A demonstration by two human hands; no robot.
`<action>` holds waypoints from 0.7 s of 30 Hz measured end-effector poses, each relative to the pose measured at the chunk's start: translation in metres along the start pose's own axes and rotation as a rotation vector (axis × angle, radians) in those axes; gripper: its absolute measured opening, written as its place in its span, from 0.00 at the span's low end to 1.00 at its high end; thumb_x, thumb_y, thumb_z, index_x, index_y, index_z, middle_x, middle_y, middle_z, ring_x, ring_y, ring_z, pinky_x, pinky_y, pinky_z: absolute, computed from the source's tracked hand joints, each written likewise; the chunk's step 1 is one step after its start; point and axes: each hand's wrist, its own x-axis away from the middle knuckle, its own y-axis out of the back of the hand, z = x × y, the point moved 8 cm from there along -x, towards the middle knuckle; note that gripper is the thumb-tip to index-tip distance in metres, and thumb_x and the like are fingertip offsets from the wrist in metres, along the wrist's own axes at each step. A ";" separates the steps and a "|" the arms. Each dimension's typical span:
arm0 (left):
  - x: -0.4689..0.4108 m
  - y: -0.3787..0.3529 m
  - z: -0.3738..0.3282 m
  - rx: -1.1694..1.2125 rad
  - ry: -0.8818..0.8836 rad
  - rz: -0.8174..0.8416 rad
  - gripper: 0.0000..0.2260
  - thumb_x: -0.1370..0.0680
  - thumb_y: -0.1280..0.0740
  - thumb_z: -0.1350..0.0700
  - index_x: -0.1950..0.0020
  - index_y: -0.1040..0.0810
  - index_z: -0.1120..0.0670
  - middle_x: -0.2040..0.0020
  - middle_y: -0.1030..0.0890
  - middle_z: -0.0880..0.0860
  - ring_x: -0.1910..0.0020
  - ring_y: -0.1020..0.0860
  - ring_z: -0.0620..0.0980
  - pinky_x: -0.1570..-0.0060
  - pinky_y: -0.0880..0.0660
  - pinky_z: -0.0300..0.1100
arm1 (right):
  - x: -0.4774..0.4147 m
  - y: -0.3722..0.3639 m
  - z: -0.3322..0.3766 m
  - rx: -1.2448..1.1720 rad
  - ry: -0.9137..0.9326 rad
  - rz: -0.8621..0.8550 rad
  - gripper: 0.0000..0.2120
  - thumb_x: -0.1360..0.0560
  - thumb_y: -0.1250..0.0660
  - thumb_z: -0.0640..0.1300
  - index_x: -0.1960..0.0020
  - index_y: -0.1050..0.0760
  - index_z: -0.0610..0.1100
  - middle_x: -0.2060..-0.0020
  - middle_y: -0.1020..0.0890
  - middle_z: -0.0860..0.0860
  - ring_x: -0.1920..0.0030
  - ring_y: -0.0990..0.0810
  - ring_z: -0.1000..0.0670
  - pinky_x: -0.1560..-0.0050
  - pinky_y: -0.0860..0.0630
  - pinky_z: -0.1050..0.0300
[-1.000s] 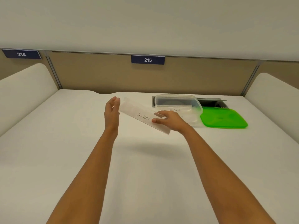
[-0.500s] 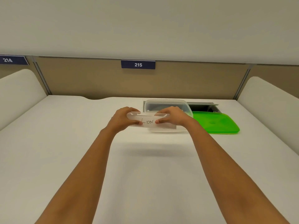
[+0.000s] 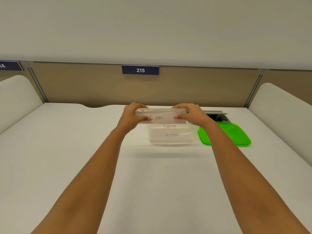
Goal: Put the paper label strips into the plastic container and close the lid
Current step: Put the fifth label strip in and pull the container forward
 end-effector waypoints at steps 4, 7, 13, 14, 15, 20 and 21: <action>-0.021 -0.014 -0.012 -0.114 -0.020 0.013 0.19 0.32 0.24 0.50 0.43 0.21 0.49 0.43 0.23 0.49 0.39 0.30 0.51 0.46 0.30 0.45 | -0.016 0.016 -0.009 0.086 -0.004 -0.003 0.16 0.28 0.28 0.43 0.40 0.21 0.49 0.42 0.19 0.48 0.44 0.23 0.47 0.49 0.24 0.55; -0.038 -0.028 -0.020 -0.235 -0.049 0.027 0.21 0.31 0.25 0.48 0.40 0.22 0.48 0.42 0.22 0.49 0.39 0.29 0.51 0.48 0.31 0.42 | -0.029 0.023 -0.019 0.147 -0.018 -0.002 0.16 0.28 0.28 0.41 0.40 0.22 0.47 0.41 0.19 0.47 0.40 0.24 0.46 0.45 0.29 0.57; -0.065 -0.064 -0.018 -0.398 -0.049 0.085 0.20 0.29 0.27 0.49 0.37 0.22 0.49 0.45 0.23 0.52 0.42 0.28 0.52 0.56 0.32 0.42 | -0.056 0.023 -0.045 0.240 -0.063 0.053 0.17 0.27 0.29 0.39 0.40 0.23 0.45 0.40 0.21 0.47 0.39 0.24 0.45 0.40 0.28 0.53; -0.068 -0.069 -0.015 -0.406 -0.036 0.096 0.20 0.29 0.27 0.49 0.38 0.21 0.49 0.46 0.24 0.52 0.42 0.28 0.51 0.57 0.32 0.42 | -0.060 0.021 -0.050 0.257 -0.072 0.063 0.17 0.27 0.29 0.39 0.40 0.24 0.46 0.40 0.21 0.47 0.40 0.24 0.45 0.41 0.27 0.52; -0.072 -0.075 -0.011 -0.414 -0.023 0.108 0.19 0.29 0.27 0.49 0.38 0.21 0.48 0.46 0.24 0.52 0.42 0.28 0.51 0.57 0.32 0.42 | -0.065 0.019 -0.055 0.273 -0.081 0.072 0.17 0.28 0.29 0.39 0.40 0.24 0.46 0.40 0.21 0.47 0.40 0.24 0.44 0.41 0.27 0.52; -0.088 -0.100 0.008 -0.461 0.029 0.157 0.20 0.29 0.27 0.48 0.38 0.21 0.49 0.45 0.24 0.52 0.42 0.27 0.51 0.56 0.31 0.42 | -0.084 0.005 -0.083 0.324 -0.114 0.121 0.17 0.28 0.29 0.40 0.40 0.25 0.46 0.39 0.22 0.48 0.40 0.24 0.44 0.42 0.26 0.51; -0.091 -0.105 0.012 -0.469 0.040 0.168 0.21 0.29 0.27 0.48 0.37 0.22 0.49 0.44 0.24 0.52 0.42 0.26 0.52 0.55 0.31 0.42 | -0.087 0.002 -0.088 0.330 -0.115 0.132 0.17 0.27 0.29 0.40 0.39 0.25 0.46 0.38 0.23 0.48 0.40 0.25 0.45 0.41 0.27 0.51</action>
